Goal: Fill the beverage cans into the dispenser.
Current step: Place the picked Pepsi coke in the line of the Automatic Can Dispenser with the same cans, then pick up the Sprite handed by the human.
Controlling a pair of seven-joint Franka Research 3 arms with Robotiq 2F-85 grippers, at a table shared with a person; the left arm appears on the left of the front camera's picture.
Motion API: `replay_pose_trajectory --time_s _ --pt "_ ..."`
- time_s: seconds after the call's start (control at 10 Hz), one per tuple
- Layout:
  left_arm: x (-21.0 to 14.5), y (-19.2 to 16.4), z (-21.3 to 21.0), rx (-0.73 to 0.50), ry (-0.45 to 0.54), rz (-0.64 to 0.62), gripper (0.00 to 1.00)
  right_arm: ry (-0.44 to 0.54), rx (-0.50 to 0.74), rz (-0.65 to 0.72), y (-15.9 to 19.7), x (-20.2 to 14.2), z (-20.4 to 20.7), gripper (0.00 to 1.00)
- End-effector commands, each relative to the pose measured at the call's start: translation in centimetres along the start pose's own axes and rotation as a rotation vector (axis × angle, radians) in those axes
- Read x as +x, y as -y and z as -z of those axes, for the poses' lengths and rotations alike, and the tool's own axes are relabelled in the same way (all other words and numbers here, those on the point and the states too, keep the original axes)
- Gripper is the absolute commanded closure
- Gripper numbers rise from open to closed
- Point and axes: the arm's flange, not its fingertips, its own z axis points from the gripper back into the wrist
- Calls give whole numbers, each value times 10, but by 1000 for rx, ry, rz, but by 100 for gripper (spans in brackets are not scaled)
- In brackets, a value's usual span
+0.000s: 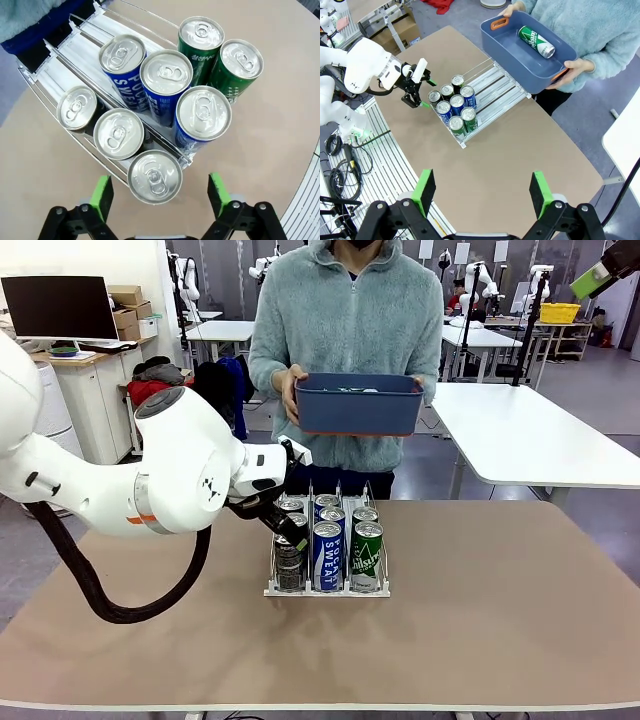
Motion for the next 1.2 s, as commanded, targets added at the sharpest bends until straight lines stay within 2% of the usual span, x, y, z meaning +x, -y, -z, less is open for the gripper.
replay_pose_trajectory --time_s 0.0,0.7,0.9,1.1 --pt "1 -5 10 -21 -19 3 0 -1 6 -1 0 -1 2 0" --pt "-1 -1 11 -9 -19 -3 1 -1 6 -1 0 -1 2 0" --pt "0 -6 -28 -98 -2 27 0 -1 6 -1 0 -1 2 0" --pt "12 -11 -76 -96 13 94 0 -1 6 -1 0 -1 2 0"
